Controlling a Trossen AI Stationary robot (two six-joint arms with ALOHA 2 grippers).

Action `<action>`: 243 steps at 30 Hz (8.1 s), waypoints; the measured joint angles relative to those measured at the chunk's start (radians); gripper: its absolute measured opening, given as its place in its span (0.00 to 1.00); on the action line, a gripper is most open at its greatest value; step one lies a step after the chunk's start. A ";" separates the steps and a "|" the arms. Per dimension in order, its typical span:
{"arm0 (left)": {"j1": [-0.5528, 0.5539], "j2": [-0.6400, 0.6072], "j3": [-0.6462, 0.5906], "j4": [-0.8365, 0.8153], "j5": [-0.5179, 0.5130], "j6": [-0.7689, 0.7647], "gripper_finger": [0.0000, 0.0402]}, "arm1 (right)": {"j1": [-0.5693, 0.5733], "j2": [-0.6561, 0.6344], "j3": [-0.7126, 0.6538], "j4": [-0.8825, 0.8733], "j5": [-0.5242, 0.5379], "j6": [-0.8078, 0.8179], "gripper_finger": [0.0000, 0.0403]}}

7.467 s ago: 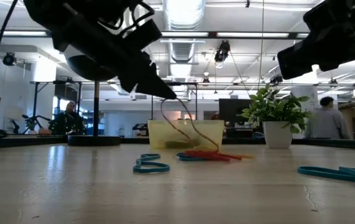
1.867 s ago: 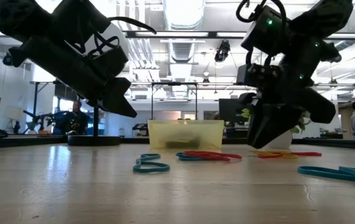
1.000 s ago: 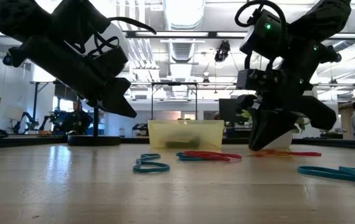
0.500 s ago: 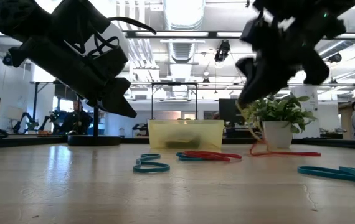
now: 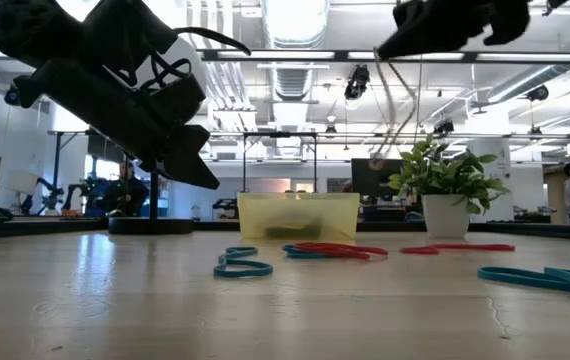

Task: Pick and place rubber bands into bin
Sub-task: Put the yellow rubber band into the yellow bin, then put the red rubber band into the yellow bin

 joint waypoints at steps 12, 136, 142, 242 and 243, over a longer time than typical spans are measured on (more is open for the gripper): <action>0.000 0.000 -0.001 0.017 0.000 0.002 0.00 | -0.140 0.093 0.138 0.003 0.105 -0.181 0.02; 0.106 0.397 0.465 -0.139 0.809 0.387 0.00 | -0.179 -0.503 -0.419 -0.002 -0.527 0.283 0.29; 0.106 0.349 0.475 -0.133 0.813 0.388 0.00 | -0.179 -0.503 -0.419 -0.011 -0.527 0.282 0.29; 0.099 0.249 0.293 0.008 0.857 0.358 0.19 | -0.186 0.354 -0.351 0.315 -0.292 0.231 0.48; 0.099 0.249 0.293 0.008 0.857 0.358 0.19 | -0.187 0.358 -0.344 0.299 -0.293 0.236 0.49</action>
